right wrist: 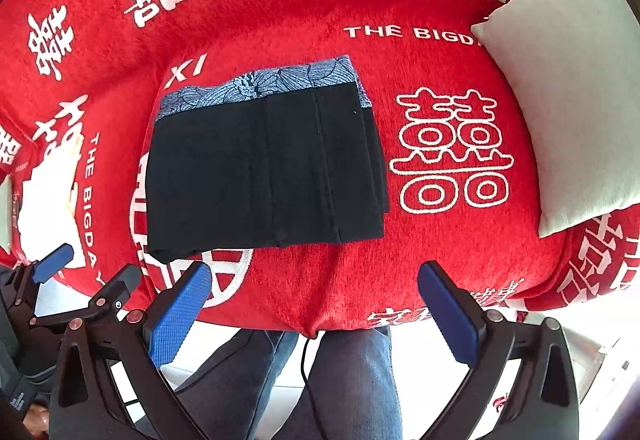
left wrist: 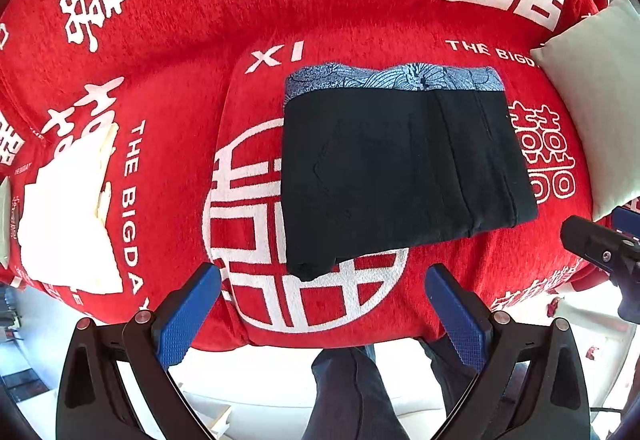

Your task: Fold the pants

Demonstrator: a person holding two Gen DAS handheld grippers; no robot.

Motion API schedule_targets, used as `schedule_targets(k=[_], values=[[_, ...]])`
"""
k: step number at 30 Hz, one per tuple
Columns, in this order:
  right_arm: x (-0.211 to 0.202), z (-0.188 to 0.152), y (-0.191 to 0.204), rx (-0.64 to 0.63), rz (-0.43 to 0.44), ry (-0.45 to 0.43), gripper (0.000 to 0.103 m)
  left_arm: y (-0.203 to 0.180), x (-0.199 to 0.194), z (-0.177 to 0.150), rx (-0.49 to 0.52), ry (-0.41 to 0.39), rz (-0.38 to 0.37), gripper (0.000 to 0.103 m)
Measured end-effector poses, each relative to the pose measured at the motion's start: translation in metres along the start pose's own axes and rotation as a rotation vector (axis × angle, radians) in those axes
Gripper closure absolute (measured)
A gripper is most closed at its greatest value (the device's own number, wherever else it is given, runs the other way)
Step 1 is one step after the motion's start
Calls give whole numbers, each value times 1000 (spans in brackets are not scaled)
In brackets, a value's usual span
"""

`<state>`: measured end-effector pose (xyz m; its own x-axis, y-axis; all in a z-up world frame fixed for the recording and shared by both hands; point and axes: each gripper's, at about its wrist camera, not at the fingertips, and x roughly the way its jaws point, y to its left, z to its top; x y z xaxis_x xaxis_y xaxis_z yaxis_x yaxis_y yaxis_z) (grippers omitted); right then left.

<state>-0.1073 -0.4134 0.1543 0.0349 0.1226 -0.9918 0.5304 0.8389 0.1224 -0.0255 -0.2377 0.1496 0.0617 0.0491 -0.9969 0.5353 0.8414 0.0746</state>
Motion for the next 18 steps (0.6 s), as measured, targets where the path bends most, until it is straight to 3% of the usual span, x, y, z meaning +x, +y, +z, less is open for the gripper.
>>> schedule_targets(k=[18], values=[[3, 2, 6, -25, -2, 9, 0, 0, 2, -1, -2, 12, -7, 1]])
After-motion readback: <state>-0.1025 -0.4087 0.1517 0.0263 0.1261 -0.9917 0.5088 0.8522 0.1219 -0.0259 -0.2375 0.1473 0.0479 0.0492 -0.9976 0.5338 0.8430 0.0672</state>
